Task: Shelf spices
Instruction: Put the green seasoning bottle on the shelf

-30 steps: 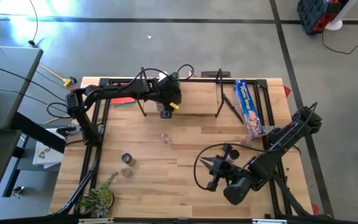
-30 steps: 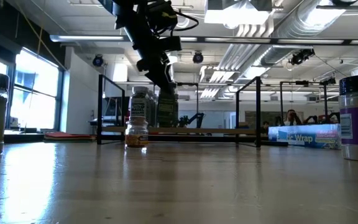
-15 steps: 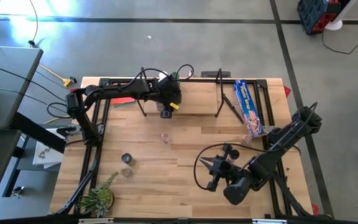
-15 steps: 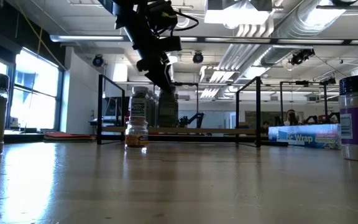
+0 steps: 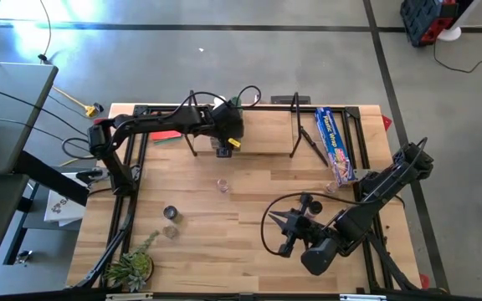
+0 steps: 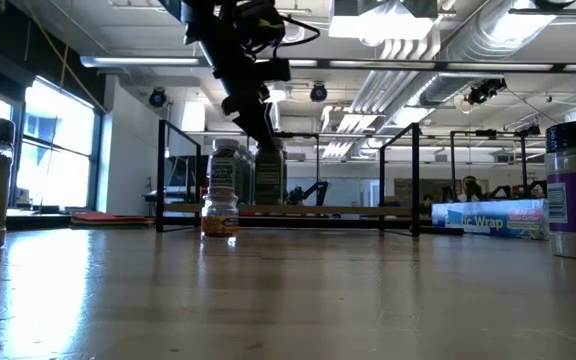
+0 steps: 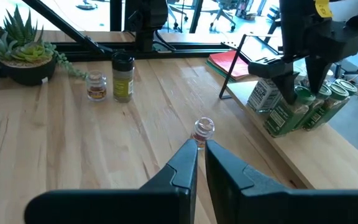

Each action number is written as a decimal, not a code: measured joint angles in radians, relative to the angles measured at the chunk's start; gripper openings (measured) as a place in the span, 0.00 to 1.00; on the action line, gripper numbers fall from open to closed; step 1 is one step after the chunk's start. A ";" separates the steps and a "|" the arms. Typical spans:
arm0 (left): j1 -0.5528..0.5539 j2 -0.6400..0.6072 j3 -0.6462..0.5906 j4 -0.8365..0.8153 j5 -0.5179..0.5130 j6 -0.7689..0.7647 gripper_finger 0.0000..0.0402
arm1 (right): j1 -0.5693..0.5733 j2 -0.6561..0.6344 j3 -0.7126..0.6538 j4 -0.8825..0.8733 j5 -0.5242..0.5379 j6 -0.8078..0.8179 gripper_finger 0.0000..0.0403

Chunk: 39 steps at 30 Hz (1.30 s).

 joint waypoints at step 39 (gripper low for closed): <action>0.066 -0.028 0.000 -0.015 -0.097 -0.063 0.23 | -0.003 0.000 0.000 0.012 0.001 0.001 0.06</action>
